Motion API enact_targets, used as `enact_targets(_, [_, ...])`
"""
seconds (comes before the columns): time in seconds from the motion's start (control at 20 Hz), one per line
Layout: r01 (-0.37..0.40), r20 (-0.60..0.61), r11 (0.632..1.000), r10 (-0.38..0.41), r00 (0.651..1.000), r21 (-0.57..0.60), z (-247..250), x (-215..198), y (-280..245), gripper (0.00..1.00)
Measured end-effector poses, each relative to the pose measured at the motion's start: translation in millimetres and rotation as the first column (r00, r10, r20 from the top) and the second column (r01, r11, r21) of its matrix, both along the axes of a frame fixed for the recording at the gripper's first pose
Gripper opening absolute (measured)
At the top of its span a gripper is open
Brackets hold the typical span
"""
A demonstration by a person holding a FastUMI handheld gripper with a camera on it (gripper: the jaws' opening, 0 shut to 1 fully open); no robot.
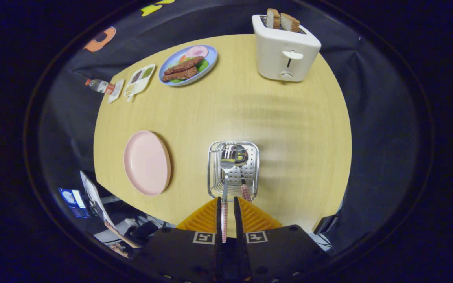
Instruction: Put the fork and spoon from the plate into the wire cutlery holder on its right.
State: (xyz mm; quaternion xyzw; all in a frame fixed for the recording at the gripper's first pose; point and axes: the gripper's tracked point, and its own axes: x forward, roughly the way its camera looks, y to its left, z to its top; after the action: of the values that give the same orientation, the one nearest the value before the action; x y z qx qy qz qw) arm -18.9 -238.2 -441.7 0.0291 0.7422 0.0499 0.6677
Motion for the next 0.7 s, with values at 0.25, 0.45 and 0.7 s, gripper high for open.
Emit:
enact_targets(0.25, [0.035,0.046,0.998,-0.037,0.998,0.044,2.9,2.4,18.1,0.14])
enact_targets(0.45, [0.011,0.210,1.000,-0.016,0.977,0.026,27.3,20.1,32.2,0.24])
enact_targets(0.7, [0.006,0.428,1.000,-0.002,0.904,-0.007,77.6,30.1,69.7,0.36])
